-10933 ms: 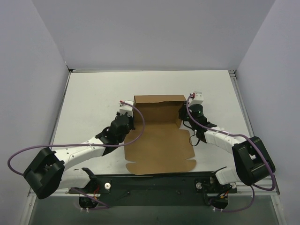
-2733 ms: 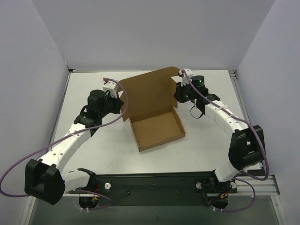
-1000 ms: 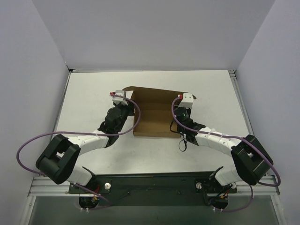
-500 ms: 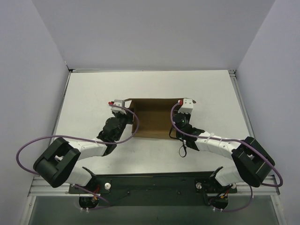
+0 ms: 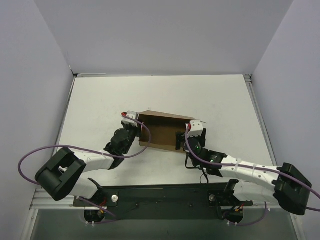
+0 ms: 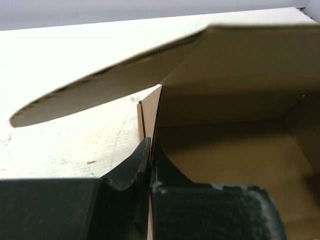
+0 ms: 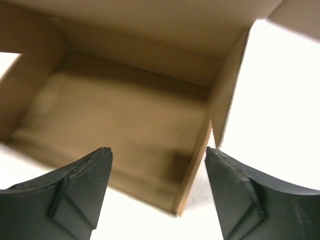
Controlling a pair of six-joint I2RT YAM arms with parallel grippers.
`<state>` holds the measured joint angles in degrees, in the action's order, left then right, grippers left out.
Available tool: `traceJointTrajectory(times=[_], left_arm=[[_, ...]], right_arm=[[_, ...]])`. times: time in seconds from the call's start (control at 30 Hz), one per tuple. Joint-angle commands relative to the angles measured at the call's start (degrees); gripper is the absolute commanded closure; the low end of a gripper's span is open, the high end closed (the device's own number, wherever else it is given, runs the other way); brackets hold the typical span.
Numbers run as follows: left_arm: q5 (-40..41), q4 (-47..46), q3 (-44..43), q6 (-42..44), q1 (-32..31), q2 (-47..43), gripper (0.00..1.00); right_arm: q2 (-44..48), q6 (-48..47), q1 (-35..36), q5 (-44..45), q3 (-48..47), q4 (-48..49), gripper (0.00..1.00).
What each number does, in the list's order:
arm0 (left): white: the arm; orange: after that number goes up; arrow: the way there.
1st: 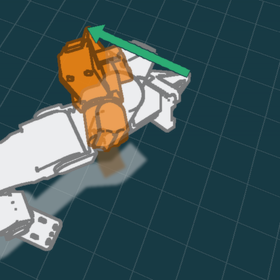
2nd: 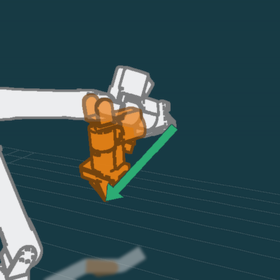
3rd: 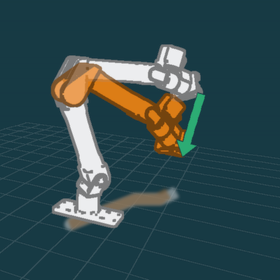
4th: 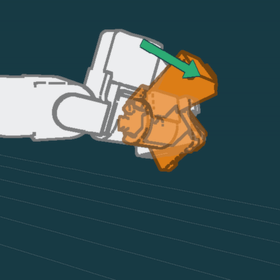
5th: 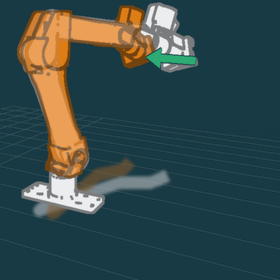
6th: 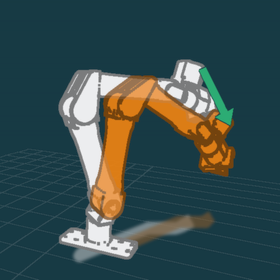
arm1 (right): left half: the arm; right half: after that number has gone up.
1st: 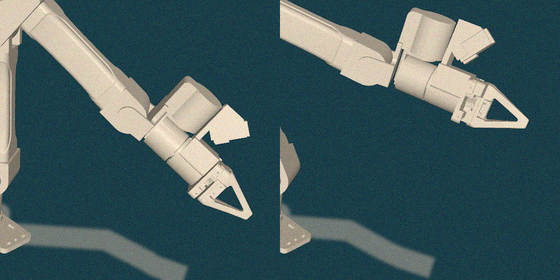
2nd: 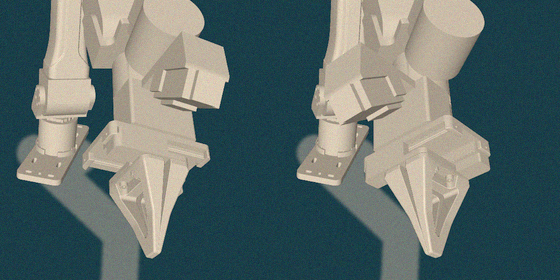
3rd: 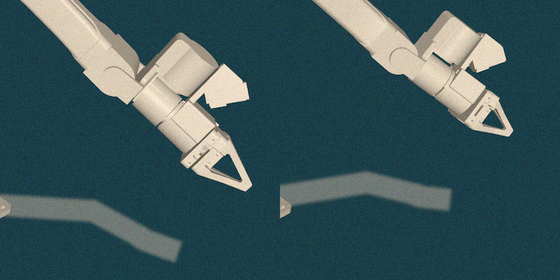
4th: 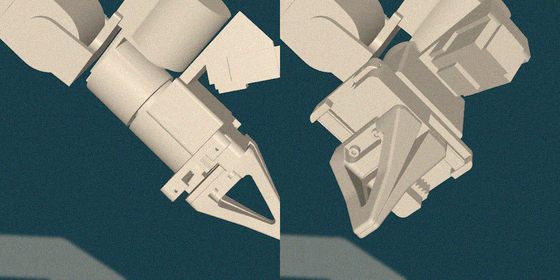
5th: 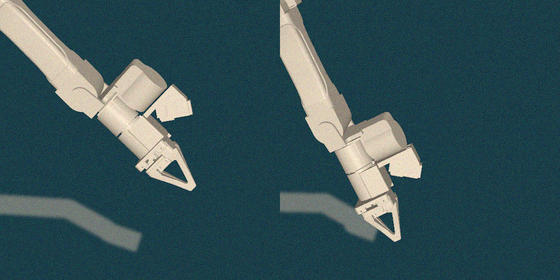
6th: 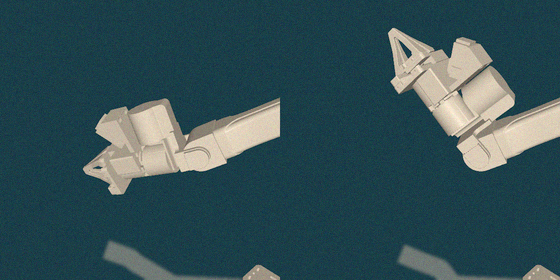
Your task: Fold the paper box
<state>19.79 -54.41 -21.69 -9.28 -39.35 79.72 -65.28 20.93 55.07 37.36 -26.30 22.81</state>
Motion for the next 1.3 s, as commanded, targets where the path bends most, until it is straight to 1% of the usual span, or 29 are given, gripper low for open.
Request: traceJointTrajectory(times=[0.0,0.07,0.1,0.13,0.23,0.3,0.4,0.53,0.63,0.7,0.83,0.87,0.97,1.03,1.07,1.1,1.13,1.17,1.23,1.27], left_arm=[[0.7,11.2,-0.2,0.7,-0.5,1.8,1.0],[1.3,12.6,-1.1,0.2,-0.5,2.1,1.0],[1.7,12.8,-1.2,0.1,-0.5,2.3,1.0],[2.4,13.2,-1.6,0.0,-0.5,2.5,1.0],[3.7,14.4,-2.6,-0.7,-0.4,2.6,1.0],[3.8,16.0,-3.7,-1.3,-0.4,2.6,1.0],[3.3,18.8,-5.0,-2.1,-0.3,2.3,1.0],[3.3,22.2,-7.3,-2.8,-0.3,1.7,1.0],[3.8,22.5,-7.2,-2.6,-0.3,1.3,1.0],[3.6,22.6,-6.8,-2.3,-0.3,1.6,1.0],[2.5,21.1,-5.9,-1.1,-0.3,2.2,1.0],[2.1,19.7,-5.2,-0.6,-0.3,2.3,1.0],[2.0,18.1,-4.4,0.8,-0.3,2.5,1.0],[2.4,17.9,-4.0,1.1,-0.3,2.8,1.0],[2.4,17.9,-3.7,1.3,-0.3,2.8,1.0],[2.4,17.9,-3.5,1.3,-0.4,2.9,1.0],[2.4,17.9,-3.4,1.3,-0.4,2.8,1.0],[2.2,17.8,-3.2,1.3,-0.4,2.8,1.0],[1.9,17.5,-2.8,1.2,-0.4,2.5,1.0],[1.7,17.4,-2.7,1.3,-0.4,2.5,1.0]], right_arm=[[9.5,1.1,4.5,3.7,1.7,-8.8,0.2],[12.4,2.4,5.3,3.8,2.3,-14.3,0.18],[15.3,4.5,5.8,3.9,2.4,-16.2,0.18],[18.3,6.4,6.4,4.6,2.7,-22.1,0.19],[24.1,8.9,7.2,4.4,2.8,-27.4,0.2],[28.5,8.6,7.6,3.1,2.3,-30.9,0.21],[32.5,7.4,7.8,1.5,0.4,-35.4,0.23],[34.8,8.5,7.9,-3.2,-6.1,-44.8,0.24],[35.7,9.6,7.9,-5.5,-9.5,-48.9,0.28],[36.4,8.1,7.9,-8.9,-12.3,-49.1,0.3],[35.3,5.6,7.9,-14.8,-18.1,-49.4,0.31],[34.7,5.1,7.9,-17.1,-21.1,-49.4,0.3],[31.6,3.4,7.9,-19.0,-25.8,-48.7,0.28],[27.9,4.4,7.9,-14.4,-30.8,-48.2,0.27],[24.9,5.3,7.8,-8.9,-33.9,-48.5,0.26],[23.2,6.1,7.7,-7.0,-35.6,-48.5,0.25],[21.5,5.5,7.0,-6.3,-36.8,-47.9,0.25],[17.9,4.4,6.5,-6.4,-37.8,-46.8,0.25],[14.3,2.5,4.1,-8.7,-40.5,-44.1,0.25],[11.0,2.3,2.7,-10.3,-41.3,-43.3,0.25]])
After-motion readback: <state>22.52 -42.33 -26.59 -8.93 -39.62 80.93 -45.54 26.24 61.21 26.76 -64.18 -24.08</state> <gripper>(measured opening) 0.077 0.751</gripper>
